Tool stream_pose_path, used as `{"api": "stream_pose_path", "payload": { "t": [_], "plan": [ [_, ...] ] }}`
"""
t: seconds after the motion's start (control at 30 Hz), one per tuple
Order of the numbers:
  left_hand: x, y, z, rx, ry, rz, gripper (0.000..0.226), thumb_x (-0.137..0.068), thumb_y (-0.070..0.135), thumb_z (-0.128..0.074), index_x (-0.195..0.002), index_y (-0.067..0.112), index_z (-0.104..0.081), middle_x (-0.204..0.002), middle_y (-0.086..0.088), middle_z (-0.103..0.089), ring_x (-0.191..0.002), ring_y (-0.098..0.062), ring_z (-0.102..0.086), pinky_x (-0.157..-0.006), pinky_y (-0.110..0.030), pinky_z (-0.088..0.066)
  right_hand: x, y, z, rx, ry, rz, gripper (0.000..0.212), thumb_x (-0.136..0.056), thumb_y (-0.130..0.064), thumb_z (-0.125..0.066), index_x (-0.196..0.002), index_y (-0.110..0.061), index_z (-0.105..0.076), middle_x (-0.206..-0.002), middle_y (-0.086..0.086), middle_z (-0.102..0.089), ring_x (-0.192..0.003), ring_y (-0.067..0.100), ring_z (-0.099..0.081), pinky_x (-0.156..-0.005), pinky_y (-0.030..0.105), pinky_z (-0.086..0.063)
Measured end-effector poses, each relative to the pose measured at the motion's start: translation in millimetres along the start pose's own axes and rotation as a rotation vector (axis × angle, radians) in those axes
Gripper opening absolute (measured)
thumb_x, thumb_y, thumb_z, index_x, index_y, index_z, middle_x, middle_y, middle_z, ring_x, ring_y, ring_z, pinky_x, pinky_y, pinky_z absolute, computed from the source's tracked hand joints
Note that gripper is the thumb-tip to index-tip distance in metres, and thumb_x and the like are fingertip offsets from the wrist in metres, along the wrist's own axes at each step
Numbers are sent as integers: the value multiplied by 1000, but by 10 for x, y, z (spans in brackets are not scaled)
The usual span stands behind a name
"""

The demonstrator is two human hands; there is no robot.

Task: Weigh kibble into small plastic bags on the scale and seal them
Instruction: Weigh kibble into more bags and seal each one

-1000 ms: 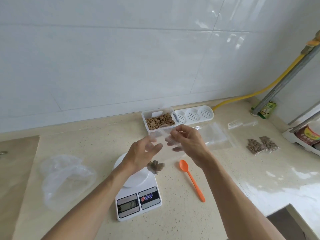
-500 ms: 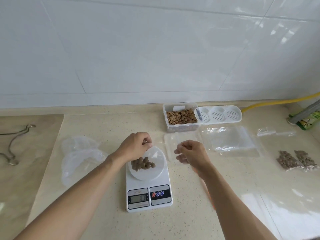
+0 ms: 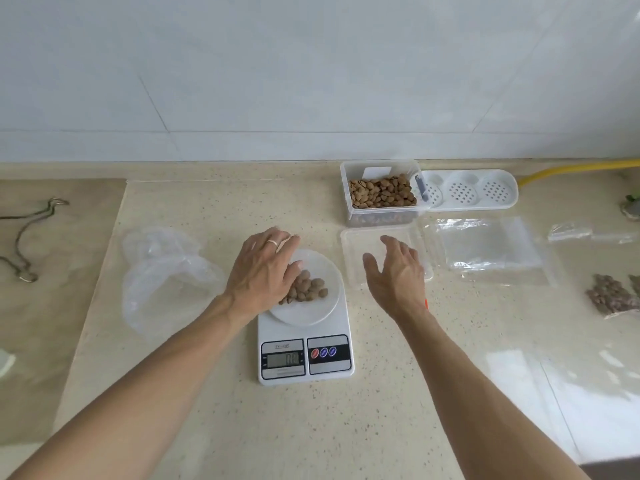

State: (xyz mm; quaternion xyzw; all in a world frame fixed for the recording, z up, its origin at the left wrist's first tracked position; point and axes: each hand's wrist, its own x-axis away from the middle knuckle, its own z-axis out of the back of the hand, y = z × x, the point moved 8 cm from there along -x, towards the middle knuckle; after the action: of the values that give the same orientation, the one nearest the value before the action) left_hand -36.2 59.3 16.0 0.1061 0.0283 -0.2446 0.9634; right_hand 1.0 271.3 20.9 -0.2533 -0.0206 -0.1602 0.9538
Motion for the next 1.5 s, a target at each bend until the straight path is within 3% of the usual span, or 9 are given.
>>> {"api": "stream_pose_path", "payload": {
  "t": [0.1, 0.23, 0.4, 0.57, 0.83, 1.07, 1.17, 1.33, 1.5],
  "plan": [
    [253, -94, -46, -76, -53, 33, 54, -99, 42, -31, -137, 8, -48, -138, -14, -52, -137, -32, -37, -111, -52, -33, 53, -325, -71, 181, -24, 193, 57, -103, -45, -30, -152, -15, -29, -161, 8, -25, -152, 24, -11, -121, 44, -12],
    [572, -207, -175, -117, -129, 67, 70, -99, 54, -14, -147, 9, -36, -152, -13, -37, -147, -32, -19, -117, -54, -15, 138, -605, -191, 308, -65, 323, 63, -103, -51, -14, -157, -20, -12, -166, 3, -3, -152, 21, 11, -121, 44, 7],
    [792, -258, -250, -115, -131, 92, 72, -99, 58, -8, -153, 13, -21, -158, -11, -26, -149, -31, -8, -118, -51, -2, 213, -707, -289, 362, -83, 355, 67, -99, -54, -7, -157, -21, -8, -166, 2, 2, -151, 20, 14, -120, 44, 11],
    [841, -287, -249, -114, -122, 101, 76, -97, 61, -3, -153, 13, -19, -159, -9, -20, -149, -30, -4, -118, -52, 0, 258, -702, -349, 372, -98, 336, 76, -92, -58, 3, -157, -21, -7, -166, 1, 3, -151, 20, 16, -118, 43, 13],
    [758, -264, -233, -102, -107, 74, 75, -97, 60, -3, -152, 12, -18, -159, -11, -19, -149, -31, -5, -118, -53, -3, 246, -698, -308, 377, -105, 308, 67, -100, -55, -7, -157, -20, -7, -166, 2, 2, -151, 20, 15, -120, 45, 11],
    [438, -72, -123, -54, -95, 30, 76, -97, 60, -6, -151, 10, -25, -160, -10, -20, -149, -29, -4, -119, -54, -6, 188, -469, -66, 228, -64, 194, 61, -104, -48, -20, -157, -19, -11, -166, 2, -3, -152, 20, 8, -121, 43, 6],
    [202, 78, -77, -34, -88, -8, 71, -98, 56, -15, -150, 9, -29, -157, -11, -27, -148, -31, -12, -117, -56, -12, 176, -156, 174, 39, 38, 32, 57, -104, -42, -32, -153, -15, -24, -162, 9, -23, -151, 25, -13, -121, 47, -14],
    [-244, 396, -159, 43, -140, -83, 64, -99, 49, -22, -150, 11, -28, -156, -7, -30, -148, -27, -16, -119, -52, -8, 255, 440, 336, -223, 73, -235, 50, -99, -28, -53, -144, -11, -40, -139, 17, -54, -123, 32, -53, -103, 47, -44],
    [-660, 752, -305, 121, -226, -103, 46, -100, 36, -35, -140, 14, -39, -143, -10, -46, -132, -26, -41, -114, -46, -25, 401, 708, 166, -501, 23, -446, 43, -97, -27, -55, -137, -14, -49, -120, 7, -65, -101, 20, -61, -86, 34, -50]
  ]
}}
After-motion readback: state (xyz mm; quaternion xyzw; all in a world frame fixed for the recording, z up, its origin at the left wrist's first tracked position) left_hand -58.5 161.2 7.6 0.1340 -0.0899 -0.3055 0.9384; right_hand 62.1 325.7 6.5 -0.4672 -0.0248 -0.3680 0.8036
